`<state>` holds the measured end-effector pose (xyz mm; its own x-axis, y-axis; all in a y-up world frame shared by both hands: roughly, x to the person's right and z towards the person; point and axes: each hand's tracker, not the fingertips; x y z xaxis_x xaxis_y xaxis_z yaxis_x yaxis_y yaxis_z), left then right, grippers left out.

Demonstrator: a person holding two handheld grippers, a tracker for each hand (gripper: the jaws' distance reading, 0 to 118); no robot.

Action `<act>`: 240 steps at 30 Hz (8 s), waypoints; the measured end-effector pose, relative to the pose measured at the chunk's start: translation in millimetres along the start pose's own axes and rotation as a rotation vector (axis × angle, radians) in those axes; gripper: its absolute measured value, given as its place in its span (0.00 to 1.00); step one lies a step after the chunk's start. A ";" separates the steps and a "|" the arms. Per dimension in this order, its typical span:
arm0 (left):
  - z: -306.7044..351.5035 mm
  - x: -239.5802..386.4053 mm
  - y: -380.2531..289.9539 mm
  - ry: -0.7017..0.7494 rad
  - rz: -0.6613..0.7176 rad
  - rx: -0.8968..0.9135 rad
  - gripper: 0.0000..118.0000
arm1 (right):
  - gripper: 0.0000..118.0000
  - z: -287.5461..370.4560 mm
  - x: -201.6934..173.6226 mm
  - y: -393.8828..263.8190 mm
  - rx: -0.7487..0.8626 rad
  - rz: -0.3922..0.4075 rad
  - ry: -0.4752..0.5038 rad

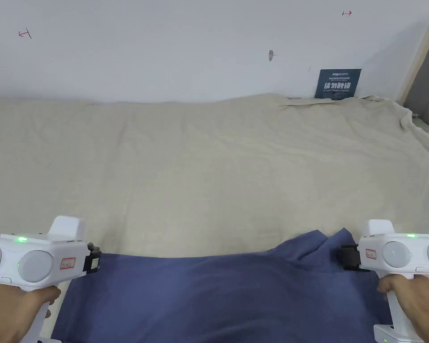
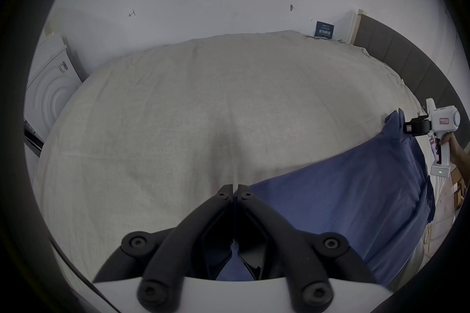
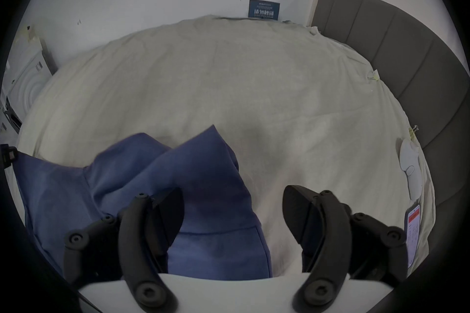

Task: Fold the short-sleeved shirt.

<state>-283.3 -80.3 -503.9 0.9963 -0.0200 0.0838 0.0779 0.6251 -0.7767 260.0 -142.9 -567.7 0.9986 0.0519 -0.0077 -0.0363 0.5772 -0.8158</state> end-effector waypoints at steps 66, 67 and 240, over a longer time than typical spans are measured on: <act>113.6 9.3 -250.9 0.134 0.155 -0.067 0.36 | 0.12 196.3 37.9 -279.1 0.096 -0.102 0.076; 115.9 7.4 -248.8 0.144 0.174 -0.072 0.59 | 0.27 201.2 37.1 -276.9 0.102 -0.105 0.068; 67.3 177.1 -204.3 -0.223 0.110 -0.030 0.00 | 0.00 334.3 -3.7 -207.1 0.598 -0.039 0.014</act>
<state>-125.2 -158.9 -288.4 0.9663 0.2217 0.1308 -0.0263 0.5907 -0.8065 251.2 9.7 -205.4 0.9999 0.0131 0.0049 -0.0106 0.9371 -0.3490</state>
